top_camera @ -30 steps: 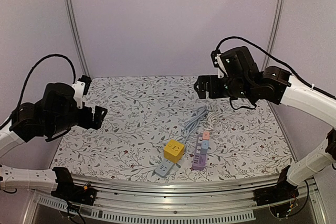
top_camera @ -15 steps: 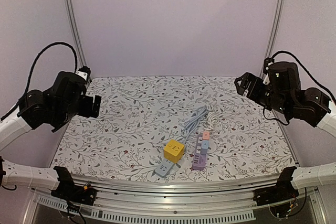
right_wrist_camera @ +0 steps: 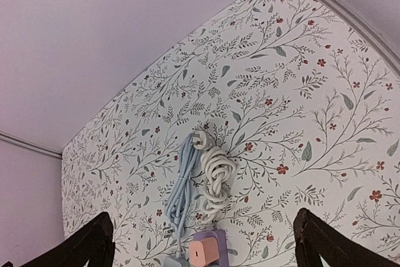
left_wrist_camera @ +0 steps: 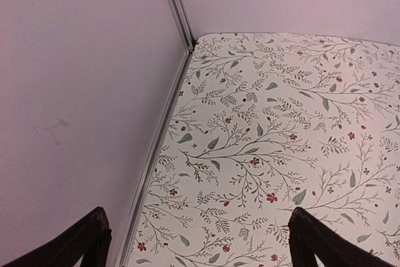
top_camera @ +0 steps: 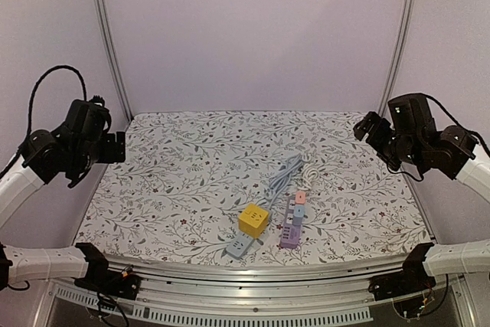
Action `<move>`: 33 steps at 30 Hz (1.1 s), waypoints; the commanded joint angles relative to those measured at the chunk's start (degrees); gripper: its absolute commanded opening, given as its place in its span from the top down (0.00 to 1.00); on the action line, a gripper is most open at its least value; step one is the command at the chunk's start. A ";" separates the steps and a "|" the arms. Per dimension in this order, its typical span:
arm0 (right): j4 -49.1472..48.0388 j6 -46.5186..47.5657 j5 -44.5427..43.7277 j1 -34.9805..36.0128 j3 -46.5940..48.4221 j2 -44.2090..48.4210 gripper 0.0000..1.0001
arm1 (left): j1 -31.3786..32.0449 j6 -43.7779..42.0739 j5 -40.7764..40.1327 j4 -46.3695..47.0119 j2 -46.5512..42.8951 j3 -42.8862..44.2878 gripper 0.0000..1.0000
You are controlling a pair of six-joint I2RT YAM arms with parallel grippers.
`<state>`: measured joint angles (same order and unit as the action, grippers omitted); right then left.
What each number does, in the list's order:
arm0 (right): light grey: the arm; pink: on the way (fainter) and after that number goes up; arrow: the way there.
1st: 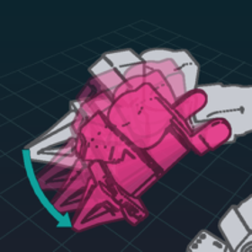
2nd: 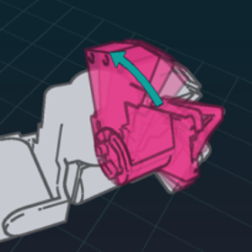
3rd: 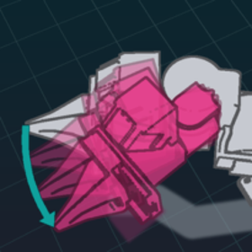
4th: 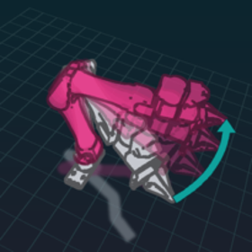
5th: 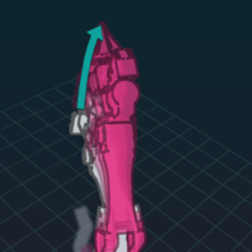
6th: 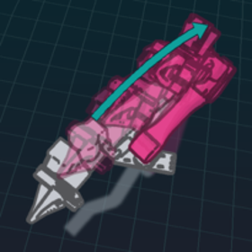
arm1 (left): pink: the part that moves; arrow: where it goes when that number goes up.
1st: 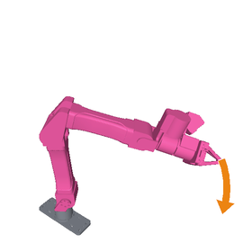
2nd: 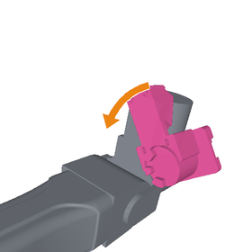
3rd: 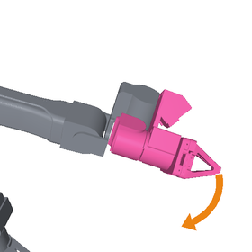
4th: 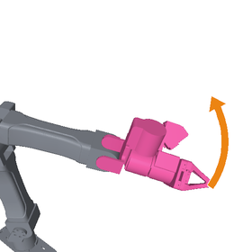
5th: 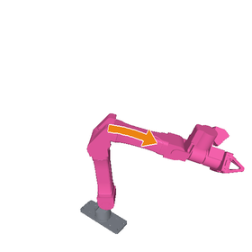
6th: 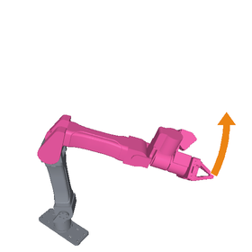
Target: Insert the plug
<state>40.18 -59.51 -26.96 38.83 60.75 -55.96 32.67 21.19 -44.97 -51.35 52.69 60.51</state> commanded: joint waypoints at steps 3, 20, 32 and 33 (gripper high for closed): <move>2.67 -1.88 8.49 -3.28 1.66 -4.93 0.01 | -1.89 1.18 3.82 2.30 -5.17 -6.60 0.01; -4.96 5.20 11.83 -3.30 1.86 -6.16 0.01 | -1.99 -5.52 10.18 18.50 -32.49 -26.07 0.00; -8.67 6.14 13.85 -3.32 -0.42 -5.22 0.01 | -1.99 -5.63 10.86 18.81 -31.46 -26.26 0.01; -8.82 6.15 13.86 -3.27 -0.59 -5.07 0.01 | -1.99 -5.63 10.87 18.81 -31.38 -26.28 0.00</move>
<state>32.91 -54.46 -14.15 35.86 61.56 -62.19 31.33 16.12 -34.87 -33.54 20.71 35.00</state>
